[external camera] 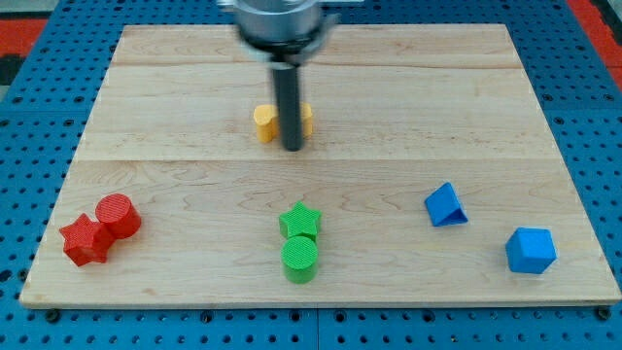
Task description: Separate the yellow hexagon from yellow heart
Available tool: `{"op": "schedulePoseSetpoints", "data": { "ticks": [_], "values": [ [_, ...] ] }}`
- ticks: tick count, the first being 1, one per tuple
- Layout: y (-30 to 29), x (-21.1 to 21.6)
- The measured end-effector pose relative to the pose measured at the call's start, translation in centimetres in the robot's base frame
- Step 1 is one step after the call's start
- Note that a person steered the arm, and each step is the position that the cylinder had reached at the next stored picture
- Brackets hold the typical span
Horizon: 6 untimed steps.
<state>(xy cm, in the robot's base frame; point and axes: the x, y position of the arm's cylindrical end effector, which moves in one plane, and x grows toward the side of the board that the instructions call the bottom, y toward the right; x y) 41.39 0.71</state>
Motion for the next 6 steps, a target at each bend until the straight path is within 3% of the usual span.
{"op": "schedulePoseSetpoints", "data": {
  "ticks": [1, 2, 3, 4, 5, 6],
  "values": [
    [5.0, -2.6],
    [5.1, 0.4],
    [-3.4, 0.2],
    [-6.6, -4.2],
    [2.8, -5.2],
    [7.6, -4.6]
  ]
}}
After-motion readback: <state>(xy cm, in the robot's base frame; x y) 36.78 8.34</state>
